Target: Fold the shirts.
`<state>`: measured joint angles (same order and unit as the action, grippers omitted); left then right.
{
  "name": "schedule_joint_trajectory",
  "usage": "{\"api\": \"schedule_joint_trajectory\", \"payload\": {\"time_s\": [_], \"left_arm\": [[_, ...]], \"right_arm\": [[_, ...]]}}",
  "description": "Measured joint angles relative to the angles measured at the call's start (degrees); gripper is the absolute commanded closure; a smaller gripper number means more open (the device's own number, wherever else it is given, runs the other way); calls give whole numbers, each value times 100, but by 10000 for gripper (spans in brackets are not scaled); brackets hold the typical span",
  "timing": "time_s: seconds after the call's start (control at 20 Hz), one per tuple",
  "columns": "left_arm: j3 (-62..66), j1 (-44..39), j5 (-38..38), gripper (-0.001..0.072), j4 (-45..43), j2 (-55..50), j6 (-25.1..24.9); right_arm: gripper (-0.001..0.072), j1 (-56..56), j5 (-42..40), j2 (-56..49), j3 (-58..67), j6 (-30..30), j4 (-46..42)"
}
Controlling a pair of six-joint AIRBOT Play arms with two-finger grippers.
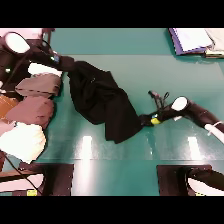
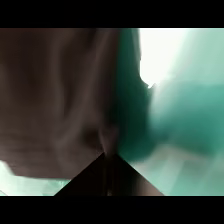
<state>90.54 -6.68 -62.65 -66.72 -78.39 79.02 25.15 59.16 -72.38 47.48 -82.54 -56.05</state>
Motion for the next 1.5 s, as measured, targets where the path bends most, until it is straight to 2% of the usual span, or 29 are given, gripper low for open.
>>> {"api": "schedule_joint_trajectory", "payload": {"time_s": [0.15,0.3,0.55,0.75,1.0,1.2,1.35,1.5], "left_arm": [[564,2,-72,679,-227,645,0],[1163,2,-129,679,-321,1375,-2],[2048,2,-138,680,-337,2511,0],[2597,2,-122,680,-308,3014,15],[2378,2,-245,680,-365,3042,39],[1182,2,-664,679,-485,2439,57],[157,2,-723,679,-531,1674,55],[-518,2,-201,668,-577,684,55]], "right_arm": [[695,-562,549,557,990,-232,-813],[695,-1252,1003,1379,2194,-330,-1270],[695,-2109,1486,2498,4063,-374,-1521],[695,-2691,2037,2830,5156,-387,-1563],[696,-3086,3108,2293,6030,-457,-1569],[695,-2793,3674,1379,5637,-590,-1604],[695,-2455,3685,568,4776,-627,-1617],[695,-2260,3132,-341,4131,-605,-1615]]}}
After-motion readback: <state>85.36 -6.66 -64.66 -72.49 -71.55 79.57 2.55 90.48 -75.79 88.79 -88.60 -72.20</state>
